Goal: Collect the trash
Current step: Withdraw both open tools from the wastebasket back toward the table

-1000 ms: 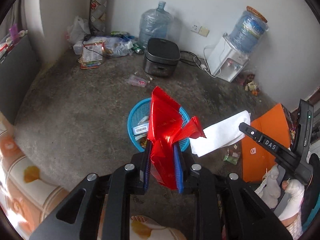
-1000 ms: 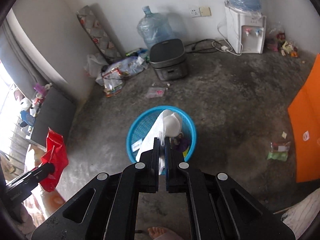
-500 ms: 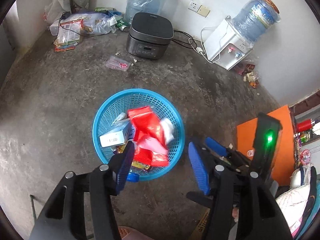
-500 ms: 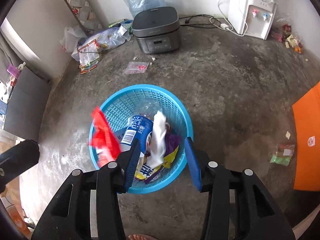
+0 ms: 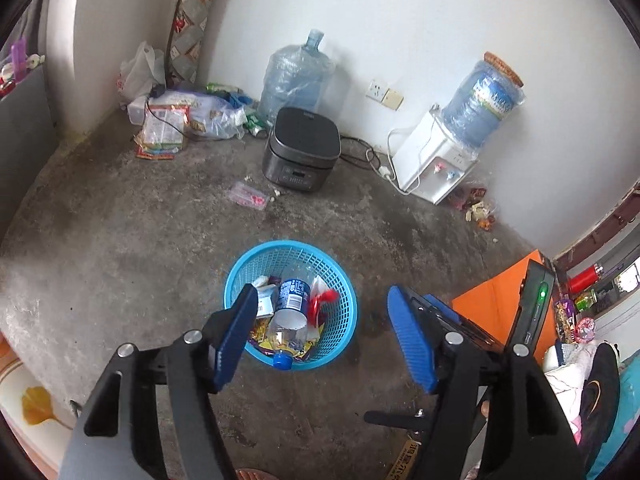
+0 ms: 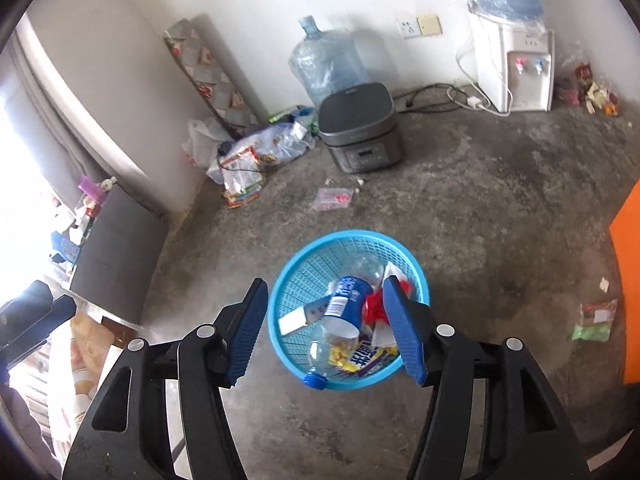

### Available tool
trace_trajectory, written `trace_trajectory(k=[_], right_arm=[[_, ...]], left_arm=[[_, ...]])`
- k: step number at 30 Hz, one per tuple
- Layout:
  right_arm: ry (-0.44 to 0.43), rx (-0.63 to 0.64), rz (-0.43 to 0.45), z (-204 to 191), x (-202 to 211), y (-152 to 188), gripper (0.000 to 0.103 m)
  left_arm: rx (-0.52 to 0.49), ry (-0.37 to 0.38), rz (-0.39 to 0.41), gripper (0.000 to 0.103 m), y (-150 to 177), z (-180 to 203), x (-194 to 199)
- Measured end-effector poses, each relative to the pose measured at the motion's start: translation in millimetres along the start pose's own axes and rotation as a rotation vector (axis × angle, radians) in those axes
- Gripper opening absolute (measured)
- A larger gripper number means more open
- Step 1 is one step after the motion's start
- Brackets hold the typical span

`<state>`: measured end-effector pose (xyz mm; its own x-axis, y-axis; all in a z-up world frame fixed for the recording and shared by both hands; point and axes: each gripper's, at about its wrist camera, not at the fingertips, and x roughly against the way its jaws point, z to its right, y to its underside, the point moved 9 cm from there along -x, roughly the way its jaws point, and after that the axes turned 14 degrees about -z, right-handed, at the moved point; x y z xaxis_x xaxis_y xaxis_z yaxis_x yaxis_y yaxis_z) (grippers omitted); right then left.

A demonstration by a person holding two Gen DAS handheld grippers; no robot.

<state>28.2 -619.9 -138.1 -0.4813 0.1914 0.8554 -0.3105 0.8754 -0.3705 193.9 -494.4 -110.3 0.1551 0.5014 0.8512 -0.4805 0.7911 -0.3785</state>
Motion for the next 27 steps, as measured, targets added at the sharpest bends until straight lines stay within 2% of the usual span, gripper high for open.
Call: trace_trajectory(k=[3,5,8,10,15,18,21,25,27], right_arm=[[-0.045,0.079,0.084,-32,40,7,0.066],[-0.070,0.142,0.145,-54,68,15,0.074],[-0.111,0.253,0.220,-90,105,31,0.086],[-0.134,0.338,0.265,-115,129,45,0.093],[-0.180,0.596,0.353,-180,179,95,0.095],[-0.219,0.746,0.331,-211,193,135,0.095],[-0.247,0.862,0.265,-227,196,179,0.095],[-0.239,0.957,0.132,-229,184,235,0.095],[-0.197,0.988,0.069,-221,171,255,0.095]], left_arm=[[0.029,-0.057,0.108,0.081,15,-4,61],[0.076,-0.149,0.176,0.098,29,-9,102],[0.159,-0.307,0.288,0.098,61,-20,159],[0.195,-0.414,0.322,0.098,85,-26,189],[0.296,-0.603,0.379,0.098,167,-39,247],[0.380,-0.695,0.420,0.098,224,-53,273],[0.509,-0.737,0.440,0.098,289,-65,283],[0.638,-0.763,0.394,0.098,358,-73,273],[0.692,-0.760,0.348,0.098,381,-77,261]])
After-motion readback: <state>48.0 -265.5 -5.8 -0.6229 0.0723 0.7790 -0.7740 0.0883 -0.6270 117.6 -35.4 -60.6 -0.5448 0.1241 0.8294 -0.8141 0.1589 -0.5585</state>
